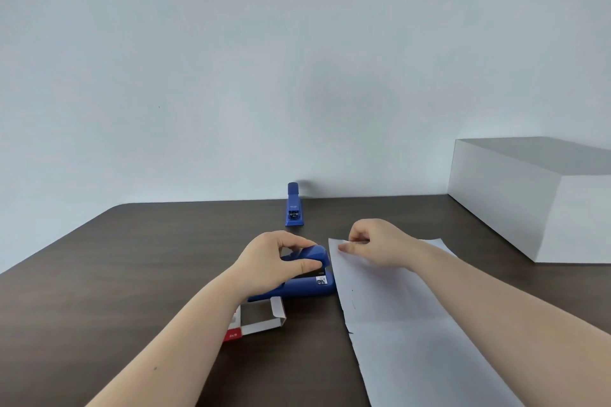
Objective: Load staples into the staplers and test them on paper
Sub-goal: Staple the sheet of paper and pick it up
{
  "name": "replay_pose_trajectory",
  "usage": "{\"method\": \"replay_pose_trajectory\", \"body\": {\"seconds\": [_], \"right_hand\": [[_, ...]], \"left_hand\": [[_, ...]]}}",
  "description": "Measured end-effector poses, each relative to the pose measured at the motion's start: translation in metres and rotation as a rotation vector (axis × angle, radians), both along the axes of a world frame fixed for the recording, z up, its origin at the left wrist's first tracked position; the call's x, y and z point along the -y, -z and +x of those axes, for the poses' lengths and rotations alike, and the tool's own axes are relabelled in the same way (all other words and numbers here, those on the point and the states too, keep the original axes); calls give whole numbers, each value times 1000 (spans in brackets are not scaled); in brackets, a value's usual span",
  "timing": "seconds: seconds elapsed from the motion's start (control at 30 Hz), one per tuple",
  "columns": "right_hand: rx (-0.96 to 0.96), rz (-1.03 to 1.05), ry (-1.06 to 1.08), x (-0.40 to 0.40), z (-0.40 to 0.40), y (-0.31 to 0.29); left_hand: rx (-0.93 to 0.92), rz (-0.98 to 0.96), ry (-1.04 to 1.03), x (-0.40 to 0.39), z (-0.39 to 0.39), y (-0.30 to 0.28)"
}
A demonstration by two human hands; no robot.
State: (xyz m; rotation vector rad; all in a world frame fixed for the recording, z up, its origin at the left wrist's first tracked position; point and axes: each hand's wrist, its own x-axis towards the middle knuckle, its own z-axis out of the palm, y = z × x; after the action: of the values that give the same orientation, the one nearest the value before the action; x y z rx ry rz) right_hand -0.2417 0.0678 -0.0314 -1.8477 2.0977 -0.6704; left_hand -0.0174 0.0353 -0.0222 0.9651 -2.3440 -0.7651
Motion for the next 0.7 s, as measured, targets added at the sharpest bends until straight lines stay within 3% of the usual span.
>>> {"method": "replay_pose_trajectory", "body": {"seconds": [0.2,0.33,0.53,0.7], "right_hand": [[-151,12,37,7,22,-1],[-128,21,36,10,34,-2],[-113,18,64,13,33,-1],[-44,12,66,11,27,2]], "left_hand": [[21,-26,-22,2,0,3],[17,-58,-28,-2,-3,1],[-15,-104,-350,0,-33,-10],[185,-53,-340,4,-56,-1]]}}
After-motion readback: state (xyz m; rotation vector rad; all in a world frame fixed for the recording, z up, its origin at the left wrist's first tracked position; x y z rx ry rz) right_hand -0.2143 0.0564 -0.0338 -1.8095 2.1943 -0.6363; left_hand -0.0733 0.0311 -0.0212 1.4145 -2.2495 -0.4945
